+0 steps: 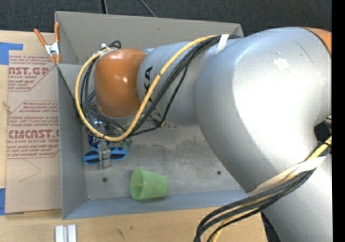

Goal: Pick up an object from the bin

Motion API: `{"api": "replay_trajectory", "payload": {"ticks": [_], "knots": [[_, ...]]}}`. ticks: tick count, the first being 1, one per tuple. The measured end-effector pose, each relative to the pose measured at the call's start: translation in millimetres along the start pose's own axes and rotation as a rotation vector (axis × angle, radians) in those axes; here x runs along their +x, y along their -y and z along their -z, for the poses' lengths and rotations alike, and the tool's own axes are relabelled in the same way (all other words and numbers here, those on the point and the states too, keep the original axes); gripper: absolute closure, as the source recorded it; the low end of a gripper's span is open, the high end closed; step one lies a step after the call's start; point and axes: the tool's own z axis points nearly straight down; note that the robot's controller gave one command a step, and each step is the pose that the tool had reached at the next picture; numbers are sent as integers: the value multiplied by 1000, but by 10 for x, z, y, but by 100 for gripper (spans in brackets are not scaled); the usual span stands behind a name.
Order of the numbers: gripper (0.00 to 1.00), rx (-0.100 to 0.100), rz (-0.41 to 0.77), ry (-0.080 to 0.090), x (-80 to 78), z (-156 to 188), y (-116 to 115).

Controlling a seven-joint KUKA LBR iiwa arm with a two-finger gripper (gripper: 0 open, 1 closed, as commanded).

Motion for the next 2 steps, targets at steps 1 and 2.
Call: {"api": "replay_trajectory", "payload": {"ticks": [1, 2], "knots": [[0, 0, 0, 0, -11, 9, -10], [100, -1, 0, 0, -14, 14, -15]]}}
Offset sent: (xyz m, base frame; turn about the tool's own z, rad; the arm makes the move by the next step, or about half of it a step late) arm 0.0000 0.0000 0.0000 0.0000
